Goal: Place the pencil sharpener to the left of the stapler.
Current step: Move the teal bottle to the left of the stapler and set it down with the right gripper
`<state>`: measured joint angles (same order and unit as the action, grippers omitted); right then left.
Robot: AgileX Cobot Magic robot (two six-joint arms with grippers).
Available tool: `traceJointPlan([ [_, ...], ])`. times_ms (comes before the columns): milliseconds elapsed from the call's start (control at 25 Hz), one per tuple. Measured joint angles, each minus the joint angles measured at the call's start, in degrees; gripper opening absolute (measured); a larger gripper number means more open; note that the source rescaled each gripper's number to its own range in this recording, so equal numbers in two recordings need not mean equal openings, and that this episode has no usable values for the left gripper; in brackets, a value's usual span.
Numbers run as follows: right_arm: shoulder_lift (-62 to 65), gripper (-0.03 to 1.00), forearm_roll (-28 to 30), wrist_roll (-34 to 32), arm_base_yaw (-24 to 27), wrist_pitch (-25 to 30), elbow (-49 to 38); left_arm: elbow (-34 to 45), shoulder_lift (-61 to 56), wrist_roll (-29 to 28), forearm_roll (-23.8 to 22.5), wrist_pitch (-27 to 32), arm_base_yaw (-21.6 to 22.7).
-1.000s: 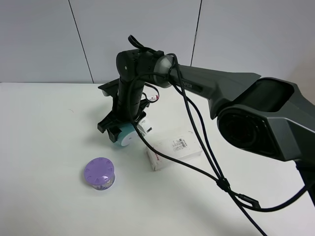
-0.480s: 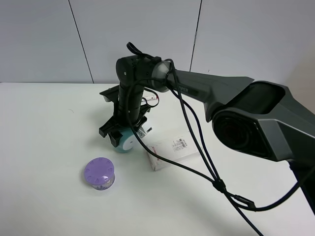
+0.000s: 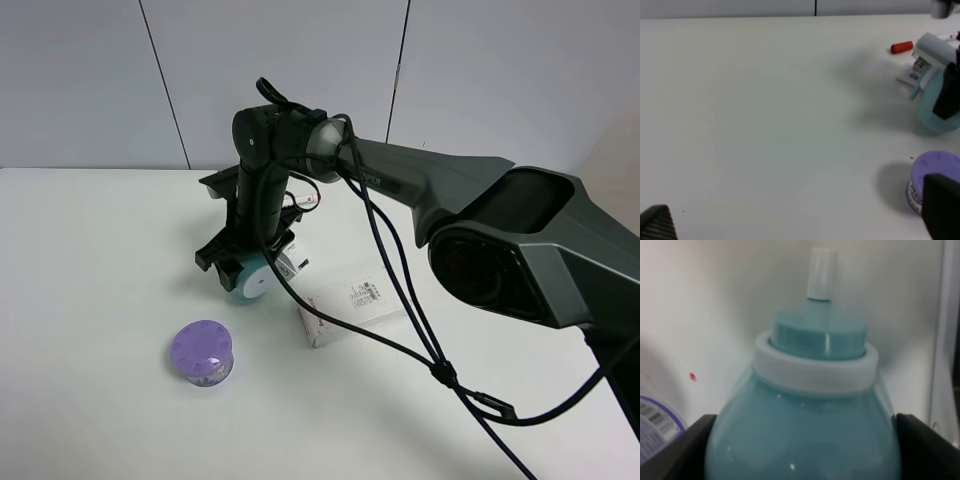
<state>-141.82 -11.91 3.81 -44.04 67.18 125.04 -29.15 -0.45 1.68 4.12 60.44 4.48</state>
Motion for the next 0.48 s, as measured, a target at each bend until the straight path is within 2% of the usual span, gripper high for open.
traceJointPlan([
  [480,-0.7,0.00,0.0,-0.7,0.0,-0.4,1.0,0.0,0.0,0.0,0.0,0.0,0.0],
])
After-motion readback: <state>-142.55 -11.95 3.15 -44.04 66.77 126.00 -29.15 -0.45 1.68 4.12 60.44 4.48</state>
